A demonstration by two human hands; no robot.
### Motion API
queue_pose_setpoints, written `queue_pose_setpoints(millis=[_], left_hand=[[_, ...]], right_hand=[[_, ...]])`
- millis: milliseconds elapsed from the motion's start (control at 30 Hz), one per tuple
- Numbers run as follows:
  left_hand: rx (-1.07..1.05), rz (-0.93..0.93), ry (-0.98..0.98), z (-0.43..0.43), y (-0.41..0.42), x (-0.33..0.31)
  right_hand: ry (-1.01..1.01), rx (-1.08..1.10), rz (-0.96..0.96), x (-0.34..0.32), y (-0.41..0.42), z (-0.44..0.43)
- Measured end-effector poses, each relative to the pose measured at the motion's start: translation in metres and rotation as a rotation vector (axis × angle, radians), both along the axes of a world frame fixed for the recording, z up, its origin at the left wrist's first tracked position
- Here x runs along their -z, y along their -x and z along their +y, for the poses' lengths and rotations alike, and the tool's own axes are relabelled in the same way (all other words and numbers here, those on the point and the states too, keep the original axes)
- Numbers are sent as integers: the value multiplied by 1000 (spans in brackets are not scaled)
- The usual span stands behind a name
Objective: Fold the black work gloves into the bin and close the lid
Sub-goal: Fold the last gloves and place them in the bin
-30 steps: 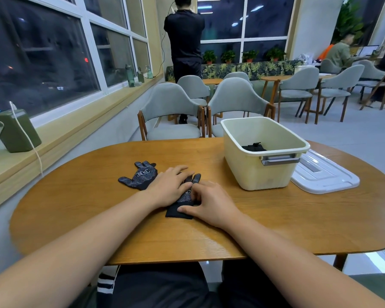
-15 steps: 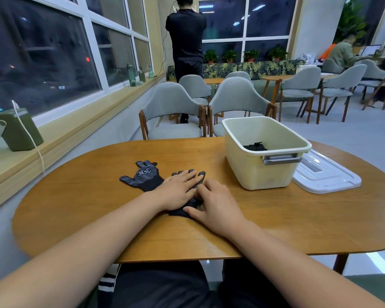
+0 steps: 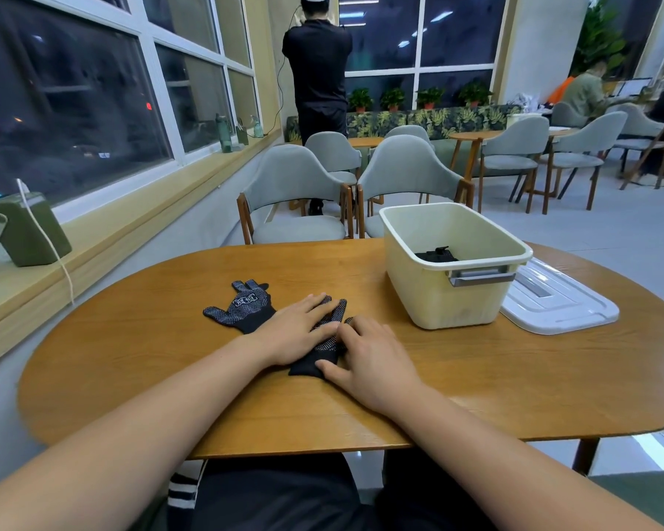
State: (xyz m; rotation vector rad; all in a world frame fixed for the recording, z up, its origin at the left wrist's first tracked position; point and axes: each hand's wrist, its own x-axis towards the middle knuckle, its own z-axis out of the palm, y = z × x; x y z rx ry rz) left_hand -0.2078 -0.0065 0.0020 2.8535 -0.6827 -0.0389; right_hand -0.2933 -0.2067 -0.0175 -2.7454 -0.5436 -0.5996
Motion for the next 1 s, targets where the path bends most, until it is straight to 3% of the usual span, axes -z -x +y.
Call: queue_pose_setpoints(millis=[133, 333, 467, 733, 1000], left_hand=[[-152, -182, 172, 19, -4, -12], [-381, -232, 70, 66, -9, -33], [-366, -143, -12, 76, -3, -33], [-324, -143, -151, 73, -2, -40], [-373, -174, 29, 83, -6, -67]], right_hand=[[26, 15, 0, 0, -1, 2], [40, 10, 34, -3, -1, 0], [32, 9, 41, -4, 0, 0], [30, 2, 49, -3, 0, -1], [22, 8, 64, -2, 0, 0]])
